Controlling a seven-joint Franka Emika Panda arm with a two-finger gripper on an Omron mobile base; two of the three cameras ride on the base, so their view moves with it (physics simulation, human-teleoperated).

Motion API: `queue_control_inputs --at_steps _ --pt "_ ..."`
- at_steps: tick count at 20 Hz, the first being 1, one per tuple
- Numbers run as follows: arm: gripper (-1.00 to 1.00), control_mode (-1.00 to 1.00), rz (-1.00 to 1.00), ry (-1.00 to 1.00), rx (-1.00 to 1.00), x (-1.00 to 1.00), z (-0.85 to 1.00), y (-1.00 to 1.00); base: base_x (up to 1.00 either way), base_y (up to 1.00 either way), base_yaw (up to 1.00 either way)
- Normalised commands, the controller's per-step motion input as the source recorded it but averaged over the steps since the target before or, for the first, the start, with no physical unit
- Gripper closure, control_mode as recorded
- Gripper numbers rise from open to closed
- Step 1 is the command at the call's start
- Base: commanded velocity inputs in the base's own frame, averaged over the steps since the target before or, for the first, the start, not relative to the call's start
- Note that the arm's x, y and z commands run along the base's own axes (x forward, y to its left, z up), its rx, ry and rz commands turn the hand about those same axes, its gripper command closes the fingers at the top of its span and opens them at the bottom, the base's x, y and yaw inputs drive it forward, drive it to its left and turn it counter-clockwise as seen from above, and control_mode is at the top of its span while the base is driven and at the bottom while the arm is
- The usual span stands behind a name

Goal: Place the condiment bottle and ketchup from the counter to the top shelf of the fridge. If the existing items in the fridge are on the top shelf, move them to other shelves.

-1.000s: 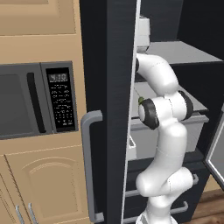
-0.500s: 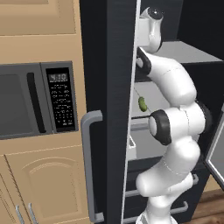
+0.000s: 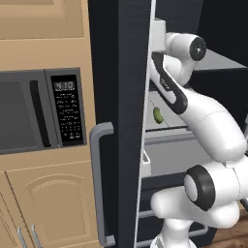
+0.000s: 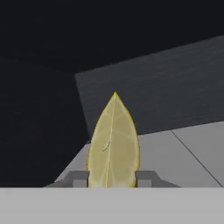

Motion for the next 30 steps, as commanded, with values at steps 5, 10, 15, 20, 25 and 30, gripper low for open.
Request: queue_control_inputs --at_steps 5,10,15,20,25,30 --pt "1.0 -1.0 -0.06 -0.13 0.18 -1.0 0.53 -0.33 0.0 0.0 0.0" --pt "1.0 -1.0 -0.05 0.05 0.13 -1.0 0.19 -0.5 0.0 0.0 0.0" --pt "1.0 -1.0 0.0 0.49 -0.01 -1.0 -0.27 -0.28 0.0 0.0 0.0" --pt "1.0 -1.0 0.0 0.71 -0.16 -1.0 -1.0 -0.05 0.0 0.0 0.0" --pt "1.0 -1.0 0.0 0.64 -0.09 -0.76 -1.0 -0.07 0.0 0.0 0.0" --pt "1.0 -1.0 0.0 0.09 0.02 0.14 -0.69 -0.76 0.0 0.0 0.0"
